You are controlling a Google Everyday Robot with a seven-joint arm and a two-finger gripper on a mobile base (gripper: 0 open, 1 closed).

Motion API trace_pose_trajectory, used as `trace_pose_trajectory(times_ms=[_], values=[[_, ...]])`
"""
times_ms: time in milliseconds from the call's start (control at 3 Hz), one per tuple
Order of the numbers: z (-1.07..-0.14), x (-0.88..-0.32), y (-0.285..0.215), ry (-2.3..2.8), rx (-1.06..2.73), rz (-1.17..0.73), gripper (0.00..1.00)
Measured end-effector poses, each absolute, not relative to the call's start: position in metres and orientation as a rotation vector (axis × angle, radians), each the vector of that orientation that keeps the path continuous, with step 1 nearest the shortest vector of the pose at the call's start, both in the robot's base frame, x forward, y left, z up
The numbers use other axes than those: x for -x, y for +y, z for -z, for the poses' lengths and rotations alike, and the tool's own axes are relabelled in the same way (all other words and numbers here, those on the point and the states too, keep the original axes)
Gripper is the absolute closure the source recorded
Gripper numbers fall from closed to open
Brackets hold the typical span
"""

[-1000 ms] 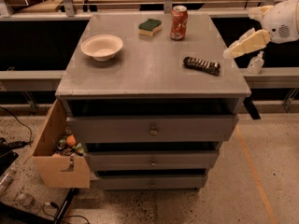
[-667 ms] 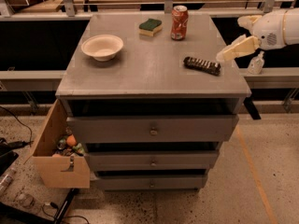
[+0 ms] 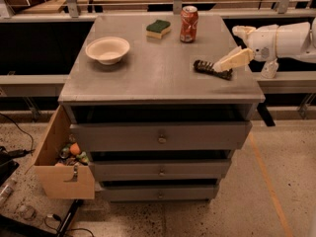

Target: Place rxbar chocolate into paper bowl

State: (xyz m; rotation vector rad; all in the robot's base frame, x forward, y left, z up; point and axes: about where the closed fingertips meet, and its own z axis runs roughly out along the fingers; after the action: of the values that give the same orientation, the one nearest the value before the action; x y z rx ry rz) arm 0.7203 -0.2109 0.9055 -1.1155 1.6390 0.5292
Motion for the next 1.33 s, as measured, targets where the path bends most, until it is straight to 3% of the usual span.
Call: trace_pose_trajectory(times_ms=[1333], values=[[-0.821,-0.714,-0.184,1.599,1.191,-0.733,0.02]])
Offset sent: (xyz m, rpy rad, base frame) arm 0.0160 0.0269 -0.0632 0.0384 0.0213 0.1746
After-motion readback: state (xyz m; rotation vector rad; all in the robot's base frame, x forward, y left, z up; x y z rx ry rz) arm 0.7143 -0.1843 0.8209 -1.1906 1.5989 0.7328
